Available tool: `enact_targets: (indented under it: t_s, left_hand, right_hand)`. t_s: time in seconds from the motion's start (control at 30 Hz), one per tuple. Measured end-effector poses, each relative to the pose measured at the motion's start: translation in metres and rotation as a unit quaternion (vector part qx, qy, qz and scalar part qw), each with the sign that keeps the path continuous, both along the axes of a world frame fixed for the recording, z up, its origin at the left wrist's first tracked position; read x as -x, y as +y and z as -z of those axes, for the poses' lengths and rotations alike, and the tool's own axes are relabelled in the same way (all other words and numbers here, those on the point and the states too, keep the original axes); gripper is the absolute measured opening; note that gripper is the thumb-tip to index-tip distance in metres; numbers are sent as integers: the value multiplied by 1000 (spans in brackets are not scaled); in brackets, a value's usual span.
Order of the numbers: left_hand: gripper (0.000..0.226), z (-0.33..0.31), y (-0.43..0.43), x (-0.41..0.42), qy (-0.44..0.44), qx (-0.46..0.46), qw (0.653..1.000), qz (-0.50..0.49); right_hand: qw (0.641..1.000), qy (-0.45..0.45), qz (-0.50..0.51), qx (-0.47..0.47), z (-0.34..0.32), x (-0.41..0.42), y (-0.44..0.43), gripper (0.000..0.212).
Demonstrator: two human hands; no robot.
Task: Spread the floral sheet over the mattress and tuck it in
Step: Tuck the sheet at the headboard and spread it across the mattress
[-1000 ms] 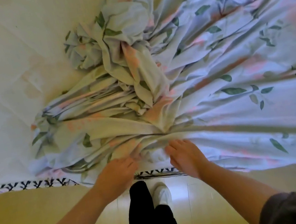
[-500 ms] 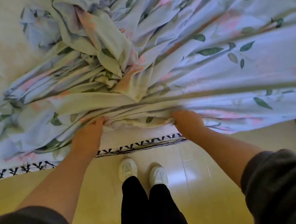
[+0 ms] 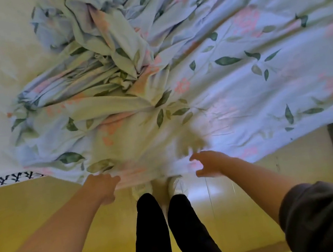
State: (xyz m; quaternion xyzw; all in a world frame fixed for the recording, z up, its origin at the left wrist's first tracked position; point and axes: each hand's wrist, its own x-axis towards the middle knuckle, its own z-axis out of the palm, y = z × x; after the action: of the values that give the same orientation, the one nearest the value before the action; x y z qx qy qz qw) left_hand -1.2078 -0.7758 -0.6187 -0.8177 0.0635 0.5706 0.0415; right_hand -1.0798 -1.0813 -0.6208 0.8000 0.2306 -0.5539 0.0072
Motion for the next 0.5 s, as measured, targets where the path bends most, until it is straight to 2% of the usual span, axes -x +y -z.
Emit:
enact_targets:
  t_s: [0.17, 0.33, 0.43, 0.5]
  left_hand:
    - [38, -11, 23, -7, -53, 14, 983, -173]
    - [31, -9, 78, -7, -126, -44, 965, -226]
    - [25, -7, 123, -9, -225, -70, 939, -251]
    - [21, -8, 152, -14, -332, -59, 896, -288]
  right_hand:
    - [998, -32, 43, -25, -6, -5, 38, 41]
    - [997, -39, 47, -53, -3, 2, 98, 36]
    - [994, -43, 50, -88, 1, 9, 153, 34]
    - [989, -56, 63, -121, 2, 14, 192, 33]
